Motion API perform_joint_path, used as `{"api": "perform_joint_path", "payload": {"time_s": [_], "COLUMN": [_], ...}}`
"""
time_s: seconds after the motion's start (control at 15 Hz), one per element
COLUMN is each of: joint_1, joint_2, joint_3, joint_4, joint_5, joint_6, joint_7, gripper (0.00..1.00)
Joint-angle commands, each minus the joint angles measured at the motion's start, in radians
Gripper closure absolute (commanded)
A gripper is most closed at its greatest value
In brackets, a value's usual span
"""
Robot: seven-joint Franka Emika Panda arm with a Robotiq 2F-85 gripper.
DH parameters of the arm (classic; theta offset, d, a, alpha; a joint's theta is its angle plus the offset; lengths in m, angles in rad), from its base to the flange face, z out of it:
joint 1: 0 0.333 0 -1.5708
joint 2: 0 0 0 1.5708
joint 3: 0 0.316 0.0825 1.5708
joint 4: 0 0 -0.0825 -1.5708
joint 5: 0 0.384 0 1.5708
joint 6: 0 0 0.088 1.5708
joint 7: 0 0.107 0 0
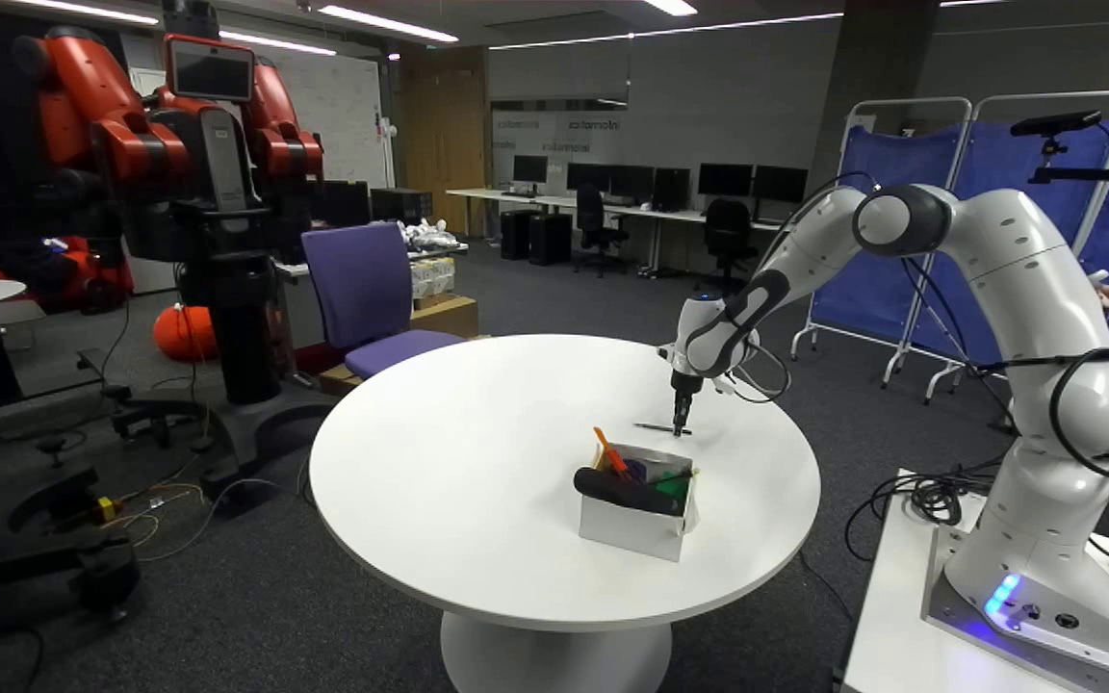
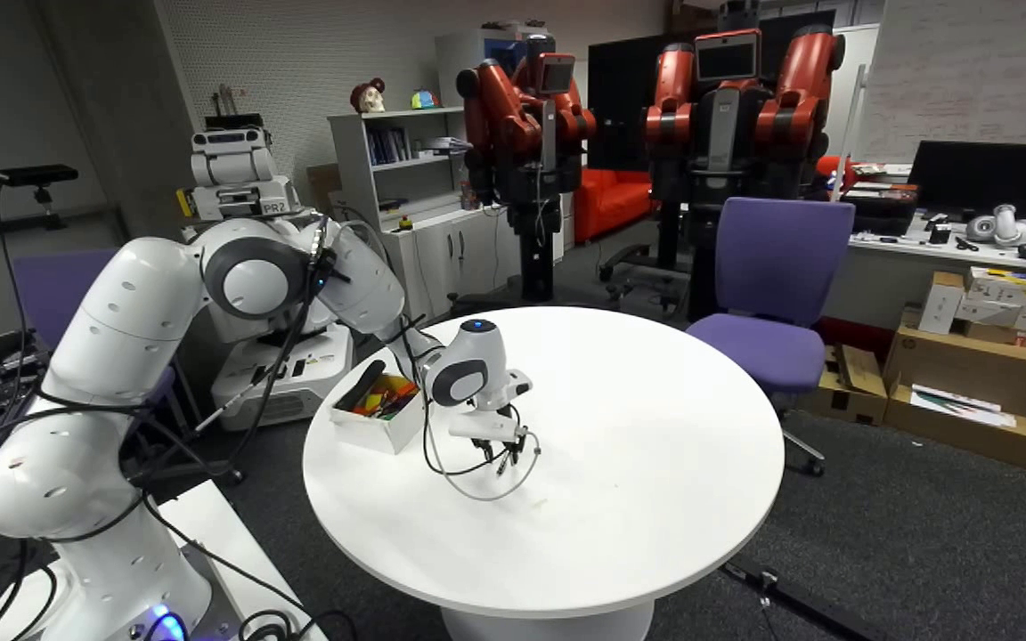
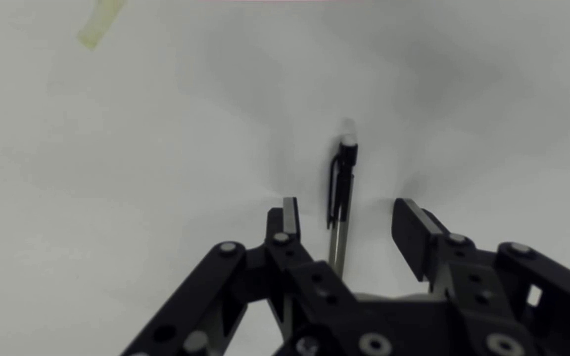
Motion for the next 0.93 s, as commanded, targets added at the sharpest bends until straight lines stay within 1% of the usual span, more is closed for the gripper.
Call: {"api": "perform_joint_path", "payload": {"time_s": [0.0,0.07,0.4,0.6,0.87], "joint_1": [-0.005,-0.003,0.002,0.003,0.010], "joint_2": [0.005,0.006,0.009,0.016,0.025], "joint_3": [-0.001,-0.002,-0.007,-0.010,-0.016], "joint_4": [0.032,0.033,0.042,0.050,0.063], "joint_5": [0.010,0.009,0.008,0.007,0.004], "joint_6": [-0.053,-0.057,-0.079,-0.087,-0.103], "joint_7": [-0.040,-0.038,-0.037,-0.037,-0.032], "gripper": [0.44,0.46,0.44,0.45,0.45]}}
